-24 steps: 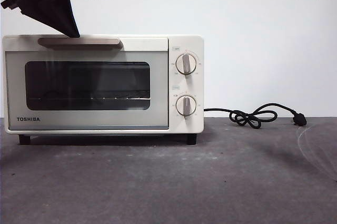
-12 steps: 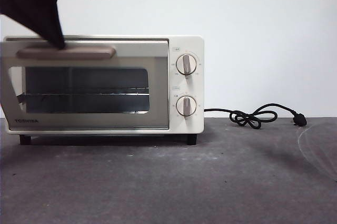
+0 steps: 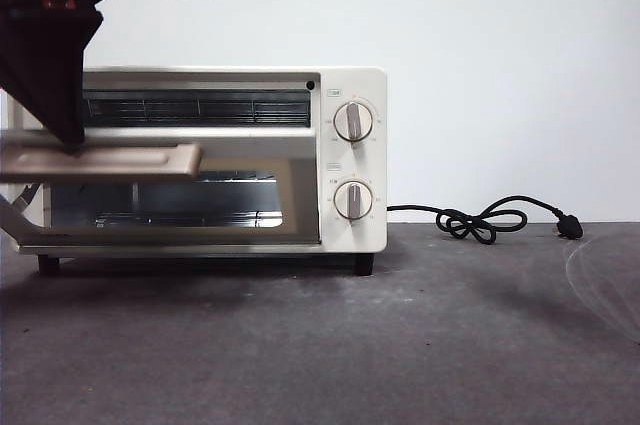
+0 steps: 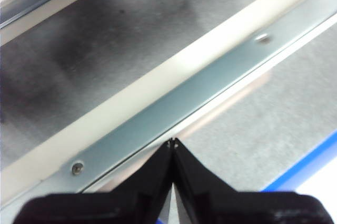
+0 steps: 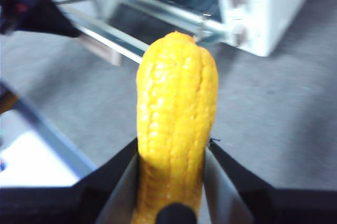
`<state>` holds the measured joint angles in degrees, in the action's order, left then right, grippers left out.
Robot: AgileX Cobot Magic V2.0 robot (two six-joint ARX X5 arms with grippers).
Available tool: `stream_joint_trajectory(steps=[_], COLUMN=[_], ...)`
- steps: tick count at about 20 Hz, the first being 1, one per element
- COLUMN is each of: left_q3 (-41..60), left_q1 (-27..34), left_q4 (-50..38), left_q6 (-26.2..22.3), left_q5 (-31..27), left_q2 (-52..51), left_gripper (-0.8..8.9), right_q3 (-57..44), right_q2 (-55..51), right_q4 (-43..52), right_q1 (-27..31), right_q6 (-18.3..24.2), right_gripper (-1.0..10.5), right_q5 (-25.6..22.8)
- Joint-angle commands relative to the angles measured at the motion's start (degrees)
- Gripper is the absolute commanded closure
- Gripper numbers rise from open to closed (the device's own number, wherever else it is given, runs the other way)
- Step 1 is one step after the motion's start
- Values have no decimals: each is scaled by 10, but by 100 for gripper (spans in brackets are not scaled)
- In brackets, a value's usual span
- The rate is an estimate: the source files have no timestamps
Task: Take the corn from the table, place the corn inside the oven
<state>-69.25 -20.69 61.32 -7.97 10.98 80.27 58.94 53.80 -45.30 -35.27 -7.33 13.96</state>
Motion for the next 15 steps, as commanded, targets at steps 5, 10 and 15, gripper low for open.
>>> stream_joint_trajectory(steps=[5,10,15], left_q3=[5,5,5], left_q1=[-32,-42,-42], left_q4=[-15,-41,-62], left_q6=[10,44,68], left_q5=[29,29,-23], left_q2=[-94,-215,-351], left_gripper=[819,819,819], right_q3=[1,1,1], right_q2=[0,23,89], right_q4=[71,177,257], right_q1=[-61,-177,-292], right_q6=[30,43,124], right_gripper=[963,963,963], right_q5=[34,-54,-202])
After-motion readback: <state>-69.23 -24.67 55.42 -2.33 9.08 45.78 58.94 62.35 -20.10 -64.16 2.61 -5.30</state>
